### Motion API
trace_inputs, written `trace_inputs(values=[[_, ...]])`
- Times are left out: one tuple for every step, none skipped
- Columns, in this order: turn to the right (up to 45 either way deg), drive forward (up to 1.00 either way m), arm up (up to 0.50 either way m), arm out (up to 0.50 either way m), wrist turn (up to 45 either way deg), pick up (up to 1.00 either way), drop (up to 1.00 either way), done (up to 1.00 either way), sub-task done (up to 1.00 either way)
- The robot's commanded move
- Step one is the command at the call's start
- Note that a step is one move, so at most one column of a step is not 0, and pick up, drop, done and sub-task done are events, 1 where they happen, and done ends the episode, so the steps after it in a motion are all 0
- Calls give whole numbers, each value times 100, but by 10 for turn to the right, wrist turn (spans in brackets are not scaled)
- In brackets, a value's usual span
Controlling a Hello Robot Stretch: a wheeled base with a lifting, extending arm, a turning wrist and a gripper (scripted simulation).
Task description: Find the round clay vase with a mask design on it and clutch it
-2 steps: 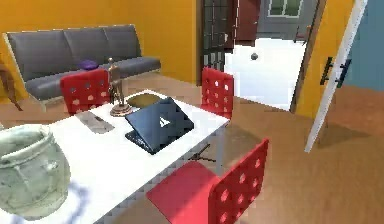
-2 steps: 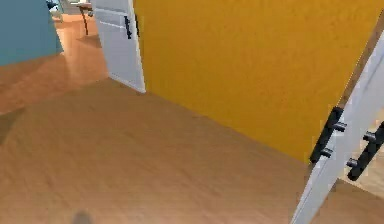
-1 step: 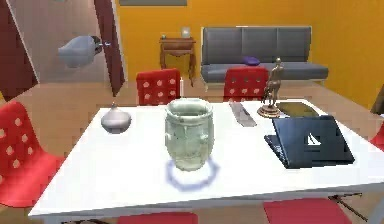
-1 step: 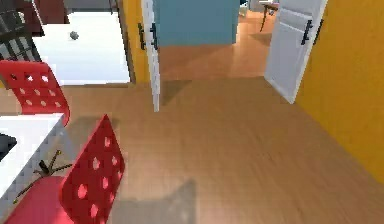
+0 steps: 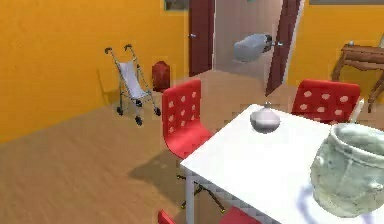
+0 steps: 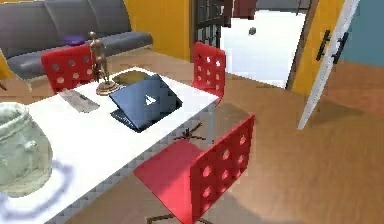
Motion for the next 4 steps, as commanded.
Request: trace_inputs(values=[[-390,0,0,0,0,0,0,0,0],[0,0,50,0,0,0,0,0,0],[0,0,38,0,0,0,0,0,0],[0,0,0,40,0,0,0,0,0]])
